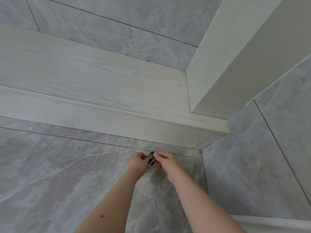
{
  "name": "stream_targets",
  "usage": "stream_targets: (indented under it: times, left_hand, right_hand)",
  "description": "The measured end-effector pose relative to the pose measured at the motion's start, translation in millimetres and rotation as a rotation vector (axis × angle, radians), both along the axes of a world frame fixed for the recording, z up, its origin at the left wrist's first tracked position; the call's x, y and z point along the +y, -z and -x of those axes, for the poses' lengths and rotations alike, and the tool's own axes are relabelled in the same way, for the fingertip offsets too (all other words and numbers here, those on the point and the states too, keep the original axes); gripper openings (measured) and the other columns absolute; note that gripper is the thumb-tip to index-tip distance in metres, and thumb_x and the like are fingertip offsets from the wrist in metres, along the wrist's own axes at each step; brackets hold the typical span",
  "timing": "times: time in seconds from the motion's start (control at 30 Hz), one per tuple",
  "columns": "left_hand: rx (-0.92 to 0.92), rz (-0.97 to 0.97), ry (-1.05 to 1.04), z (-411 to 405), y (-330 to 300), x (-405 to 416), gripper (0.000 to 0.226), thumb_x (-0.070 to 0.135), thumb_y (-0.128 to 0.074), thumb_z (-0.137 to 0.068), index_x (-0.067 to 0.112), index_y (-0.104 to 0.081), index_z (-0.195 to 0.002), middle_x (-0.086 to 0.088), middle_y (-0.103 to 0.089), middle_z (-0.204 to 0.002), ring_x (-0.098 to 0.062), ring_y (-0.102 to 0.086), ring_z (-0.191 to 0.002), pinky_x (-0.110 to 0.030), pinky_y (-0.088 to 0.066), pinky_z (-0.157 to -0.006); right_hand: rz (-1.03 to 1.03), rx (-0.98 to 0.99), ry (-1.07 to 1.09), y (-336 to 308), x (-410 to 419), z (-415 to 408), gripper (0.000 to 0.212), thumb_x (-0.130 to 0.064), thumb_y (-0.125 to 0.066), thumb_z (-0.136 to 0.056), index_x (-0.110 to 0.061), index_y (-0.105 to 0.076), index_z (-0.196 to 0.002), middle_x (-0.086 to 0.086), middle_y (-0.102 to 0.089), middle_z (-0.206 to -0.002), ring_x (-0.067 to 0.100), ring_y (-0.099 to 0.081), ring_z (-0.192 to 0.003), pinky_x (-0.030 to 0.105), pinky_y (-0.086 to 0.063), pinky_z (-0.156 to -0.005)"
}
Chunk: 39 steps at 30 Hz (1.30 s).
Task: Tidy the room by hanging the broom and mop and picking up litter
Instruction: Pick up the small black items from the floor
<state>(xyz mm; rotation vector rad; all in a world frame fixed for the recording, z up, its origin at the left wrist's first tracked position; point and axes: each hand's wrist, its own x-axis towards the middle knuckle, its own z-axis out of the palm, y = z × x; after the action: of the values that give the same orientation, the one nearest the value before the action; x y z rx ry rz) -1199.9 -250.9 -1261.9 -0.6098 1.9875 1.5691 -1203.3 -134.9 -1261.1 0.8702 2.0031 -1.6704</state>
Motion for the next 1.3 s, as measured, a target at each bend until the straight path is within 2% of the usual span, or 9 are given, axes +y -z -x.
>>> stream_targets:
  times: [0.1,0.27,0.37,0.6,0.83,0.93,1.07,1.23,1.3]
  left_hand:
    - [0.006,-0.012,-0.09,-2.2,-5.7,-18.1,0.013,0.005,-0.049,-0.094,-0.001,-0.059,-0.098,-0.017,-0.063,-0.088,-0.016,-0.057,-0.06,-0.03,-0.053,-0.061]
    - [-0.041,-0.007,-0.263,-21.9,-45.8,-46.7,0.008,0.002,-0.05,-0.093,0.003,-0.057,-0.09,-0.011,-0.06,-0.074,-0.023,-0.056,-0.062,-0.043,-0.056,-0.081]
    - [-0.051,0.013,-0.323,-34.5,-88.5,-62.5,0.008,0.002,-0.051,-0.092,0.005,-0.057,-0.088,-0.007,-0.059,-0.07,-0.02,-0.056,-0.057,-0.042,-0.056,-0.077]
    - [-0.045,0.048,-0.472,-56.1,-204.8,-114.6,0.01,0.004,-0.052,-0.092,0.008,-0.06,-0.088,-0.008,-0.062,-0.08,-0.018,-0.058,-0.061,-0.038,-0.054,-0.077]
    - [0.0,0.07,-0.658,-97.6,-329.7,-185.1,0.01,0.004,-0.054,-0.09,0.009,-0.061,-0.086,-0.007,-0.063,-0.077,-0.023,-0.06,-0.067,-0.033,-0.049,-0.069]
    - [0.004,0.093,-0.748,-122.7,-373.9,-222.5,0.01,0.002,-0.054,-0.089,0.009,-0.061,-0.084,-0.008,-0.063,-0.077,-0.024,-0.059,-0.065,-0.031,-0.048,-0.066]
    - [0.006,0.104,-0.852,-151.1,-422.9,-272.0,0.009,0.002,-0.054,-0.089,0.007,-0.061,-0.087,-0.011,-0.065,-0.08,-0.015,-0.056,-0.055,-0.023,-0.04,-0.051]
    - [0.022,0.122,-0.944,-179.1,-469.6,-336.5,0.01,0.002,-0.054,-0.089,0.006,-0.063,-0.088,-0.01,-0.065,-0.079,-0.024,-0.06,-0.067,-0.027,-0.042,-0.061]
    - [0.034,0.13,-0.958,-186.5,-484.2,-361.4,0.01,0.001,-0.054,-0.089,0.004,-0.064,-0.09,-0.011,-0.065,-0.081,-0.023,-0.06,-0.065,-0.026,-0.042,-0.057]
  right_hand:
    - [0.001,0.009,-0.027,-4.1,-18.7,1.2,0.015,-0.015,-0.064,-0.088,-0.011,-0.072,-0.101,-0.002,-0.067,-0.079,0.008,-0.058,-0.067,0.017,-0.044,-0.056]
    - [0.034,-0.05,-0.093,-46.1,-53.3,-6.6,0.019,-0.006,-0.062,-0.089,0.0,-0.068,-0.106,0.004,-0.063,-0.078,0.011,-0.057,-0.065,0.018,-0.049,-0.058]
    - [0.043,-0.082,-0.139,-88.4,-73.1,-10.1,0.02,-0.005,-0.062,-0.089,0.001,-0.068,-0.106,0.002,-0.061,-0.073,0.011,-0.056,-0.063,0.018,-0.051,-0.059]
    - [0.062,-0.115,-0.286,-215.6,-125.9,-16.2,0.021,-0.003,-0.061,-0.089,0.002,-0.067,-0.108,0.003,-0.062,-0.074,0.012,-0.057,-0.062,0.018,-0.054,-0.061]
    - [0.064,-0.121,-0.493,-342.5,-205.7,-34.4,0.023,0.0,-0.059,-0.089,0.006,-0.065,-0.111,0.009,-0.062,-0.077,0.014,-0.057,-0.061,0.019,-0.055,-0.063]
    - [0.077,-0.135,-0.604,-388.6,-247.2,-50.4,0.024,0.002,-0.057,-0.09,0.008,-0.063,-0.113,0.006,-0.06,-0.071,0.014,-0.056,-0.06,0.015,-0.055,-0.056]
    - [0.081,-0.142,-0.709,-438.3,-306.3,-69.6,0.026,0.004,-0.057,-0.09,0.009,-0.062,-0.115,0.004,-0.061,-0.073,0.014,-0.056,-0.059,0.015,-0.055,-0.056]
    - [0.074,-0.136,-0.796,-482.9,-380.8,-91.9,0.028,0.005,-0.057,-0.089,0.01,-0.06,-0.117,0.005,-0.06,-0.074,0.014,-0.056,-0.059,0.014,-0.054,-0.052]
    - [0.078,-0.129,-0.814,-496.8,-406.3,-98.4,0.028,0.004,-0.058,-0.089,0.009,-0.06,-0.117,0.004,-0.06,-0.073,0.014,-0.057,-0.059,0.014,-0.055,-0.053]
